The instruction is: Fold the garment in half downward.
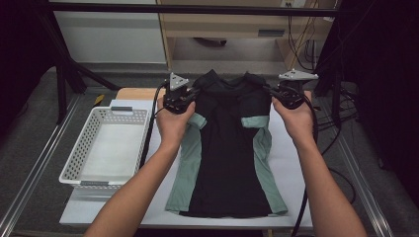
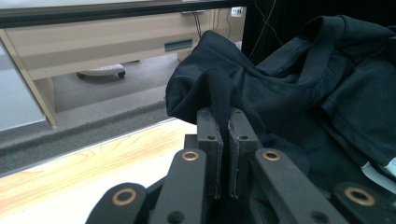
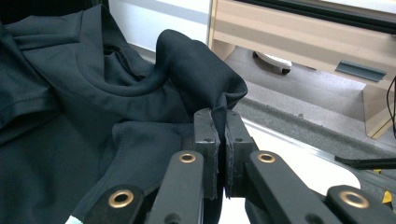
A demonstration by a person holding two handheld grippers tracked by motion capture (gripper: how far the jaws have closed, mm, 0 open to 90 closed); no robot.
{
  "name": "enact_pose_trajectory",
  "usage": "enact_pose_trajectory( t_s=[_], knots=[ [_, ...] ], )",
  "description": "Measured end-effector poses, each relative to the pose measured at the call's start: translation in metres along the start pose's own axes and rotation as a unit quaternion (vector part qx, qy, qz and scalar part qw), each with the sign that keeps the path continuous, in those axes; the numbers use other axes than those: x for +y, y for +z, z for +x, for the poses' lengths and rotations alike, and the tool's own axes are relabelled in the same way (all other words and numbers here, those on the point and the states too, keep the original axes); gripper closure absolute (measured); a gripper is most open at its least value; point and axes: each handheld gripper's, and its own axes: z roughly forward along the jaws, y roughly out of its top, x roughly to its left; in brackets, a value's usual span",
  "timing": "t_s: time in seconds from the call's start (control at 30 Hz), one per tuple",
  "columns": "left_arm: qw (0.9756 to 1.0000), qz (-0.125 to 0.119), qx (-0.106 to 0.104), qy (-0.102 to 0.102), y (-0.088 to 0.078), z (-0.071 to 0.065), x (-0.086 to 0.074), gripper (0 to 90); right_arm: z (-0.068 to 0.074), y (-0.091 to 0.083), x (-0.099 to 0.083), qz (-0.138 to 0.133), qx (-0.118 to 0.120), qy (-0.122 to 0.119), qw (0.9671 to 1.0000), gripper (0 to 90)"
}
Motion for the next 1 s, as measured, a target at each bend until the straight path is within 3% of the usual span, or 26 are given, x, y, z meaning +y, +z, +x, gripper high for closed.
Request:
enact_pose_trajectory(
  t_s=[0.53,1.0],
  knots=[
    [1.0,0.002,0.001,-0.002,0.0,0.003,-0.001,85.8,0.001,-0.001,-0.004,0.0,0.001,0.012,0.9999,86.8],
    [0.9998,-0.004,0.011,0.017,-0.004,0.012,0.019,85.8,0.007,-0.007,0.007,-0.038,-0.006,0.02,0.9991,86.8]
  ],
)
